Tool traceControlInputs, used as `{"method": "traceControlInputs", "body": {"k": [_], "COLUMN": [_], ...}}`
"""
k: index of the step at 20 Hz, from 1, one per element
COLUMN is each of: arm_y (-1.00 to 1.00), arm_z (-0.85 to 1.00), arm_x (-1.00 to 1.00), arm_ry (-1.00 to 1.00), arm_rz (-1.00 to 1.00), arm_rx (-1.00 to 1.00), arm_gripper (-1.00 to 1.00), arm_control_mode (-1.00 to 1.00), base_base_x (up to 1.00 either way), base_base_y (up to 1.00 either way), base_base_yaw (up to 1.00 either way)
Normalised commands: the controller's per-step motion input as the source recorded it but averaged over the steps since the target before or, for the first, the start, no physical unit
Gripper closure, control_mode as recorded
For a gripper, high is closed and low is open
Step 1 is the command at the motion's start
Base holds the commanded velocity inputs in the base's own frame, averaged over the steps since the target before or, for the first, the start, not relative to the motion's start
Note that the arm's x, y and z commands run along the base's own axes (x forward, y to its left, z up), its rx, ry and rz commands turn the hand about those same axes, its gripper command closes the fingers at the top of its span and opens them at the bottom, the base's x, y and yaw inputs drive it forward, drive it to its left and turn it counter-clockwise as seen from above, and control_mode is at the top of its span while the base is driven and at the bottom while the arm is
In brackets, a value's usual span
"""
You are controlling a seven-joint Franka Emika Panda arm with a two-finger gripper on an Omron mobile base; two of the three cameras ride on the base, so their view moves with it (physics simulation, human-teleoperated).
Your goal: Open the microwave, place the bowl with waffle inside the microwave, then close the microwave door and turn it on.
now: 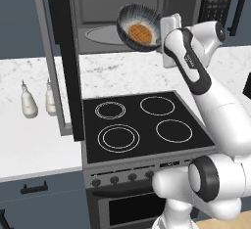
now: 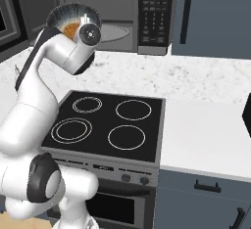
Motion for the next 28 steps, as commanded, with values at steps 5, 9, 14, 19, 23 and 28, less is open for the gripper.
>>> {"method": "traceControlInputs", "body": {"k": [5, 9, 14, 19, 23, 28], "arm_y": [0.15, 0.21, 0.19, 0.12, 0.04, 0.00], "arm_z": [0.06, 0.00, 0.00, 0.00, 0.00, 0.00], "arm_x": [0.64, 0.59, 0.41, 0.05, 0.00, -0.03], "arm_ry": [0.11, 0.06, 0.04, 0.02, -0.01, -0.13], "arm_rz": [0.00, 0.00, 0.00, 0.00, 0.00, 0.00], "arm_rx": [0.00, 0.00, -0.01, -0.03, 0.00, 0.01], "arm_gripper": [1.00, 1.00, 1.00, 1.00, -1.00, -1.00], "arm_control_mode": [-1.00, -1.00, -1.00, -1.00, -1.00, -1.00], "base_base_x": [0.00, 0.00, 0.00, 0.00, 0.00, 0.00], "base_base_y": [0.00, 0.00, 0.00, 0.00, 0.00, 0.00], "base_base_yaw": [0.00, 0.00, 0.00, 0.00, 0.00, 0.00]}}
